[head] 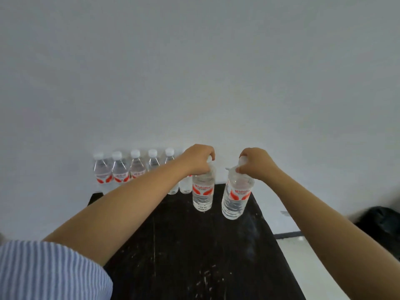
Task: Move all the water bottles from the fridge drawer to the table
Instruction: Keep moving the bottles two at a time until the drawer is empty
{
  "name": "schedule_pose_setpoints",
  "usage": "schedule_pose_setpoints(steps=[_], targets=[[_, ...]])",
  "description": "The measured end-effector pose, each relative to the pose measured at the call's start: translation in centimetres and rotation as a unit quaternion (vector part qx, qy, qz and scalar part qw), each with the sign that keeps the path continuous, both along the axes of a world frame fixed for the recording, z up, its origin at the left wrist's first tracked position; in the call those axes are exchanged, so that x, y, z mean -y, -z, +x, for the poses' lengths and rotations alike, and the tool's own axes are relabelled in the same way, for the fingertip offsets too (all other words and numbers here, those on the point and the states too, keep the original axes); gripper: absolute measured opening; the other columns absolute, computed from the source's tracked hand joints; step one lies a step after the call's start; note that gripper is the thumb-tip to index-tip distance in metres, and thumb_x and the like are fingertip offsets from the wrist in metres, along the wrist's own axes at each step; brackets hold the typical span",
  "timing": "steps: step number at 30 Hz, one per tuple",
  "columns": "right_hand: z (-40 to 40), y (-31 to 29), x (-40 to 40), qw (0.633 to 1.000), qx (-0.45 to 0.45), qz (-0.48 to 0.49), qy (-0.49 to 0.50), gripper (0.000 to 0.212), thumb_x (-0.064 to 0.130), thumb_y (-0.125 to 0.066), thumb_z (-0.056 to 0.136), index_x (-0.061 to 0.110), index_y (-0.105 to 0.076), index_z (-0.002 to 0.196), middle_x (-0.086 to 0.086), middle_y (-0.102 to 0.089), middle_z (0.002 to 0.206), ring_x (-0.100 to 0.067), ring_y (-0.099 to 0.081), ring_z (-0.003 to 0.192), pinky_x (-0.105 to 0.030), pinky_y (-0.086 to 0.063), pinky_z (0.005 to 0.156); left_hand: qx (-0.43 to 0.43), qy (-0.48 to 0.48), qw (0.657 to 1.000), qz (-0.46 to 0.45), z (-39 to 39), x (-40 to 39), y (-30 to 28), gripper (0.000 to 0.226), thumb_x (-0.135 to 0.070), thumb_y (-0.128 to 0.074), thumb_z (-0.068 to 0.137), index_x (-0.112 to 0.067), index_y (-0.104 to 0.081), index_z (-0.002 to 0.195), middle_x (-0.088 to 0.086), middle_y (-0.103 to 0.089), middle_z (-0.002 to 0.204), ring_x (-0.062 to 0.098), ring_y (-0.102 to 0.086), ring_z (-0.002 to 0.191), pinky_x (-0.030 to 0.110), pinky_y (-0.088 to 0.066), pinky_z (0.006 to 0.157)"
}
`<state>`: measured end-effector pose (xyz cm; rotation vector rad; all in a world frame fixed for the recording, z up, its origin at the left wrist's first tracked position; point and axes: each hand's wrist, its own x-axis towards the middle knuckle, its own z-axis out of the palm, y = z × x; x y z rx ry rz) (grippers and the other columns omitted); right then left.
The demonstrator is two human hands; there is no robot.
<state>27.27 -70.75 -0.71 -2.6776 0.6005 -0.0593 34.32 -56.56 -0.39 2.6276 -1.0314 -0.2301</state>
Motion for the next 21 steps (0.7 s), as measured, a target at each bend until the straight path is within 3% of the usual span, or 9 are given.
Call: schedule_pose_setpoints(steps=[3, 11, 21], targets=[[4.4, 2.2, 1.7, 1.0, -0.001, 0.011, 0.005, 0.043, 0.018, -0.065, 0.083, 0.004, -0.055, 0.122, -0.012, -0.058, 0.126, -0.026, -0.054, 0.116, -0.03, -0.044, 0.094, -0.002, -0.001, 1.0, 0.011, 4.2, 2.7, 2.1, 0.038, -0.004, -0.053, 0.089, -0.01, -0.053, 0.126, 0.009, -0.053, 0.132, 0.026, -0.052, 0.118, 0.025, -0.038, 0.077], [15.6, 9.7, 6.8, 1.0, -0.016, 0.022, -0.007, 0.039, 0.018, -0.065, 0.083, 0.005, -0.056, 0.119, -0.015, -0.054, 0.123, -0.028, -0.055, 0.111, -0.031, -0.045, 0.092, -0.011, 0.002, 0.999, 0.053, 14.2, 8.8, 8.8, 0.037, -0.007, -0.054, 0.09, -0.01, -0.052, 0.127, 0.01, -0.054, 0.132, 0.026, -0.049, 0.122, 0.032, -0.042, 0.095], [23.7, 14.5, 8.2, 0.998, 0.008, 0.025, -0.052, 0.041, 0.012, -0.065, 0.081, 0.005, -0.055, 0.12, -0.018, -0.054, 0.122, -0.032, -0.054, 0.111, -0.026, -0.038, 0.079, 0.011, -0.038, 0.998, 0.058, 20.4, 10.2, 13.4, 0.04, -0.007, -0.056, 0.086, -0.01, -0.055, 0.126, 0.013, -0.058, 0.127, 0.029, -0.053, 0.118, 0.033, -0.043, 0.091]])
